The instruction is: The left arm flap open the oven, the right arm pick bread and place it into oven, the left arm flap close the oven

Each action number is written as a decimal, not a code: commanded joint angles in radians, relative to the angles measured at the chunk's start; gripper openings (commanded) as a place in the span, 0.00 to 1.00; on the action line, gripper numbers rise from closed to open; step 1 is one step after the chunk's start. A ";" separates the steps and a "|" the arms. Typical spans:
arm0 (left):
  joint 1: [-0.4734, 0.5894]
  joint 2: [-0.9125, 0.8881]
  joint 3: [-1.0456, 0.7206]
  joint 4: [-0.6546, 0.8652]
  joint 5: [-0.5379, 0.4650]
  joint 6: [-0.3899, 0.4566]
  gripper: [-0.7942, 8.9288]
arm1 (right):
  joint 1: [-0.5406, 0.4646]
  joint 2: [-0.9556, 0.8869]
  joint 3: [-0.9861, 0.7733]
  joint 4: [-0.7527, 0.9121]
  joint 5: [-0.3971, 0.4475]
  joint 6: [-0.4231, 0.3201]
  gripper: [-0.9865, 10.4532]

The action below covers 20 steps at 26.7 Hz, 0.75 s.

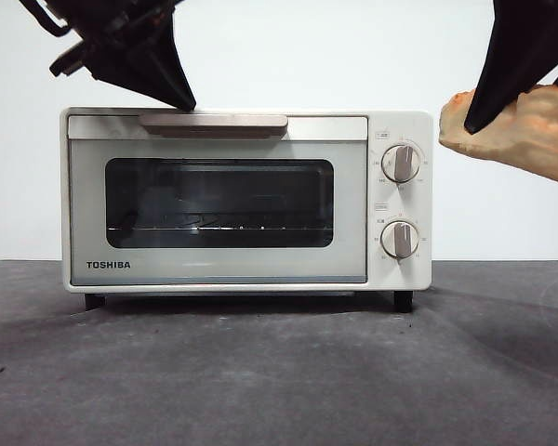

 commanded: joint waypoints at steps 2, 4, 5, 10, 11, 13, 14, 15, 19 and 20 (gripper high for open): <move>-0.014 0.032 0.024 0.010 -0.020 0.025 0.10 | 0.008 0.003 0.019 0.006 0.000 0.005 0.26; -0.018 0.040 0.024 0.009 -0.020 0.025 0.10 | 0.008 0.003 0.019 0.006 0.000 0.005 0.26; -0.019 0.043 0.024 0.007 -0.020 0.025 0.10 | 0.008 0.003 0.019 0.007 0.000 0.005 0.26; -0.040 0.048 0.024 -0.023 -0.020 0.025 0.10 | 0.008 0.003 0.019 0.007 0.000 0.005 0.26; -0.045 0.049 0.024 -0.031 -0.020 0.025 0.10 | 0.008 0.003 0.019 0.007 0.000 0.005 0.26; -0.059 0.049 0.024 -0.054 -0.020 0.025 0.10 | 0.008 0.003 0.019 0.008 0.000 0.005 0.26; -0.065 0.049 0.024 -0.068 -0.019 0.025 0.10 | 0.008 0.003 0.019 0.008 0.000 0.005 0.26; -0.072 0.049 0.024 -0.082 -0.019 0.025 0.10 | 0.008 0.003 0.019 0.009 0.000 0.005 0.26; -0.102 0.049 0.024 -0.150 -0.019 0.025 0.10 | 0.008 0.003 0.019 0.011 0.000 0.005 0.26; -0.109 0.049 0.024 -0.164 -0.019 0.024 0.10 | 0.008 0.003 0.019 0.011 0.000 0.005 0.26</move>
